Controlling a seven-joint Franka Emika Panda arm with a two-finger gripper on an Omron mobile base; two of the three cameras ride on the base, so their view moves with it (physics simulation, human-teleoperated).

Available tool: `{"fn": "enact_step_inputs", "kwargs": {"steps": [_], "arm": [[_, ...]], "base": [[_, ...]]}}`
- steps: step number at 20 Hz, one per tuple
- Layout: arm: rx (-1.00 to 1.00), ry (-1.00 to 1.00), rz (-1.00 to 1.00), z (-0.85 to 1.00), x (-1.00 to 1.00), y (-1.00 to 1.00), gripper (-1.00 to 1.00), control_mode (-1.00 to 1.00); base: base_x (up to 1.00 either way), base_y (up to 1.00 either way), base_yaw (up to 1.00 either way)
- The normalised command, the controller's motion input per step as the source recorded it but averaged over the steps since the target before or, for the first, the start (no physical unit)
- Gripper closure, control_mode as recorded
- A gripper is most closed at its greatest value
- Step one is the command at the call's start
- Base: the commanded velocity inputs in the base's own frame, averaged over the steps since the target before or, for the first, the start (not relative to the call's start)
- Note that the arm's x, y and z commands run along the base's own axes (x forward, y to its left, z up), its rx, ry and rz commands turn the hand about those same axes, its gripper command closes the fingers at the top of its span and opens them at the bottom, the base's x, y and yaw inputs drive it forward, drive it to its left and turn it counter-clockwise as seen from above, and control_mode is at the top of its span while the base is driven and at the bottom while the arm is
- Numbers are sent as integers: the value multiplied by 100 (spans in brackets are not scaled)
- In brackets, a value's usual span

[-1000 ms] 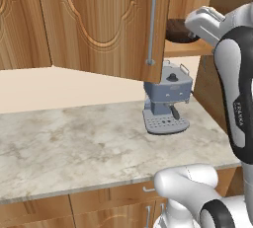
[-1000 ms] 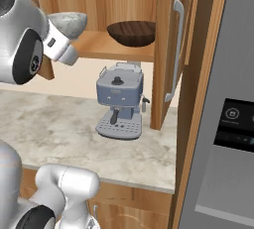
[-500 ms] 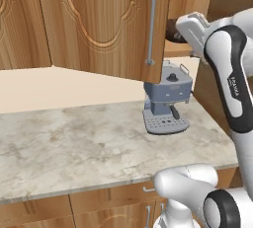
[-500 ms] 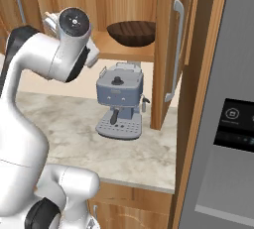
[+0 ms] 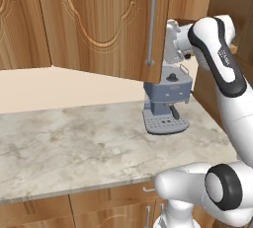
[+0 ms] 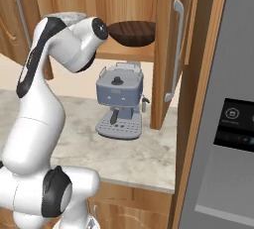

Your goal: Move the bowls from the cabinet to the plates on the dining table.

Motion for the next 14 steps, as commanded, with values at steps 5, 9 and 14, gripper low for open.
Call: {"fn": "enact_step_inputs", "kwargs": {"steps": [5, 9, 14], "arm": [[-14, -13, 34, 0, -92, 100, -100, -100], [-17, -22, 29, 7, -100, 100, -100, -100], [-23, -26, 15, 0, -79, 100, -100, -100]], "base": [[0, 0, 0], [0, 0, 0], [0, 0, 0]]}}
